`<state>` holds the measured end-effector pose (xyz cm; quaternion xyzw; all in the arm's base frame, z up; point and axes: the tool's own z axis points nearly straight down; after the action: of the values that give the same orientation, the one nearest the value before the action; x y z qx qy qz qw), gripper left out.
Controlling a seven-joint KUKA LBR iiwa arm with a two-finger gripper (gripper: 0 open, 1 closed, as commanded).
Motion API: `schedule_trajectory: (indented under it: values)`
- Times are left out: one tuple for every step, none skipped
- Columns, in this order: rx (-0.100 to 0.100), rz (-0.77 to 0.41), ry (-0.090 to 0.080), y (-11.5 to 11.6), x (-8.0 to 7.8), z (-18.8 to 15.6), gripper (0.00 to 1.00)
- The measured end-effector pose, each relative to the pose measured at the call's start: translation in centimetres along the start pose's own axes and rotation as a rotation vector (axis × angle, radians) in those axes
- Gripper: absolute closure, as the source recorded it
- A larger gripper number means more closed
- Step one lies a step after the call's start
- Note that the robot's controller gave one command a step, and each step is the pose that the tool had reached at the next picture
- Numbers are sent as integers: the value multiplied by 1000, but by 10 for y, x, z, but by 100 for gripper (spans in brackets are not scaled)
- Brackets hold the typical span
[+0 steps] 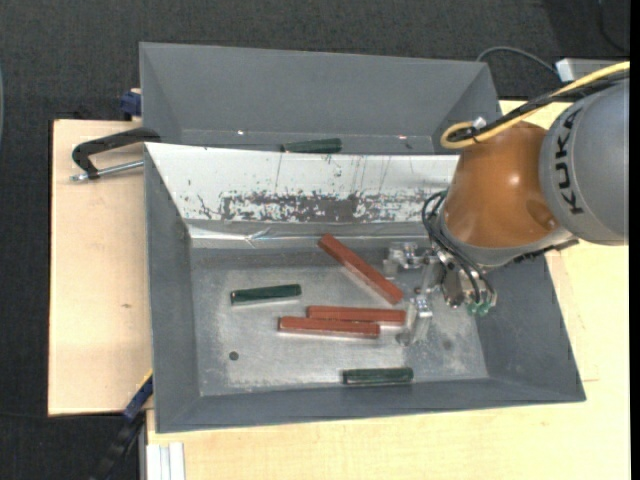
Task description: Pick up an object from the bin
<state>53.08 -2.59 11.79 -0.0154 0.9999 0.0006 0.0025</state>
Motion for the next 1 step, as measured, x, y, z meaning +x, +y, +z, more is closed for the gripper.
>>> schedule_trajectory:
  values:
    - [1, 21, 5, -4, 13, 13, 0]
